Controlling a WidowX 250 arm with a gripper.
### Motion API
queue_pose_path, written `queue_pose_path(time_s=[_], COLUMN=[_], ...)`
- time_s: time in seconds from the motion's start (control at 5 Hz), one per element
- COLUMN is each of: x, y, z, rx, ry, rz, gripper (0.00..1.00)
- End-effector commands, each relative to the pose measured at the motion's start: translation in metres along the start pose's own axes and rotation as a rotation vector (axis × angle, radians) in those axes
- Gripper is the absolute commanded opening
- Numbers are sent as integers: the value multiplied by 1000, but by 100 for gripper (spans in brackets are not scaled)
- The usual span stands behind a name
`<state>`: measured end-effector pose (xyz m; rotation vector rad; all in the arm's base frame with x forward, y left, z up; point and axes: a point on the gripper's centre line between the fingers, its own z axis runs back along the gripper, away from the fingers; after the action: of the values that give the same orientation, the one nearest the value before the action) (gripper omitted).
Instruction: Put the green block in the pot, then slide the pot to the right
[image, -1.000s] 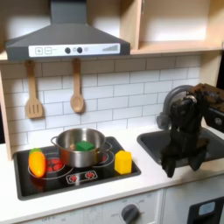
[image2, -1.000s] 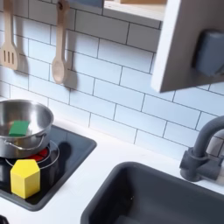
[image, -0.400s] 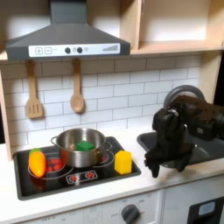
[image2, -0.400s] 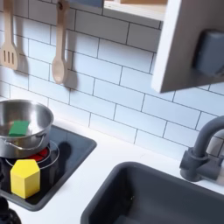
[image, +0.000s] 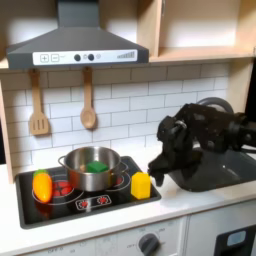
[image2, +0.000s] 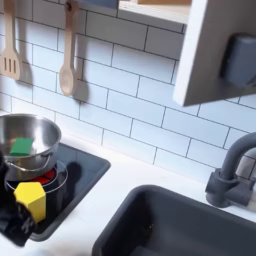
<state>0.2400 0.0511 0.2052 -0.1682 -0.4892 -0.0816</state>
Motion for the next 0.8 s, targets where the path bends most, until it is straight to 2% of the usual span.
queue_pose_path(time_s=[0.0,0.4,0.6], x=[47,71,87], y=[16,27,26], z=[10,12,18], rx=[19,13,-2], ry=[-128,-200,-260], rz=[7,30,16], gripper=[100,100,100])
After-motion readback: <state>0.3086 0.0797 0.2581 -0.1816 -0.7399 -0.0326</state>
